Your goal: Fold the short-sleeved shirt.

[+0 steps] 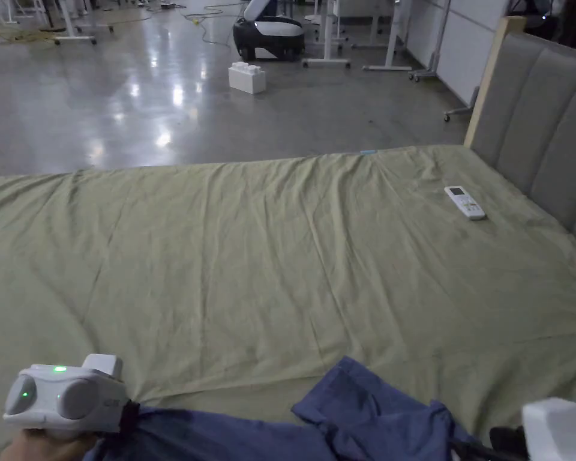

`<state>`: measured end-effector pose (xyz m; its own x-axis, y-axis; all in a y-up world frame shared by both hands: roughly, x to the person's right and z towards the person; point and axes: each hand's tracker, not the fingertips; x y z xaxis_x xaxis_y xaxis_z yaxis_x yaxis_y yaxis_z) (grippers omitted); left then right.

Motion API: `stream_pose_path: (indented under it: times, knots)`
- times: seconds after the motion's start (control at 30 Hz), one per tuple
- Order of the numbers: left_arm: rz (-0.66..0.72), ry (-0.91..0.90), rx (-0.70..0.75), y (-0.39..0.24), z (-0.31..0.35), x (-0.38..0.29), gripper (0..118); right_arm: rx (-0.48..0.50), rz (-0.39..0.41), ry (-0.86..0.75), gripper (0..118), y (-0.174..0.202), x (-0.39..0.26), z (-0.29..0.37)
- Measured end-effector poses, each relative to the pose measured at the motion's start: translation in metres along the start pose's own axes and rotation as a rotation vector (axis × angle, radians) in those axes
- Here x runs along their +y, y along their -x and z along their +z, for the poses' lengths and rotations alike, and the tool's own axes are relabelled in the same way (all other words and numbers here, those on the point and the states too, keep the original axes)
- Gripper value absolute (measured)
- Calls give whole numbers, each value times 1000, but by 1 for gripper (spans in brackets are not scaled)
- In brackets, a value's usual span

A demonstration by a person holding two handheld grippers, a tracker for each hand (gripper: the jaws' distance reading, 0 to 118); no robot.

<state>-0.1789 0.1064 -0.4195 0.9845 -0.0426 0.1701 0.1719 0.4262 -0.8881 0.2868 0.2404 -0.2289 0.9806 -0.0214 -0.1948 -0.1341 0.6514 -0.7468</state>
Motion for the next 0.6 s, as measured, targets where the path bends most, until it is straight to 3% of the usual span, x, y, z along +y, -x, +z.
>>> stream_pose_path:
  times: [0.03, 0.07, 0.13, 0.33, 0.47, 0.53, 0.57, 0.6]
  knots:
    - [5, 5, 0, 0, -1, 1, 12, -13, 34, 42, 84, -3, 13, -20]
    - [13, 9, -1, 1, -1, 1, 12, -26, 68, 56, 96, -5, 24, -38]
    - [20, 12, -5, 2, -1, 1, 12, -39, 138, 87, 91, -11, 45, -76]
    - [9, 16, -15, 9, -4, 4, 12, -68, 275, 367, 91, -14, 82, -179]
    - [28, 19, -40, 12, -3, 3, 12, -56, 383, 415, 89, -2, 77, -218]
    - [43, 15, -51, 14, -2, 2, 12, -62, 373, 400, 75, 0, 73, -215]
    - [48, 13, -55, 14, -2, 1, 12, -50, 339, 403, 59, -2, 75, -212]
    - [48, 9, -56, 14, -2, 0, 12, 11, 284, 388, 59, -5, 74, -204]
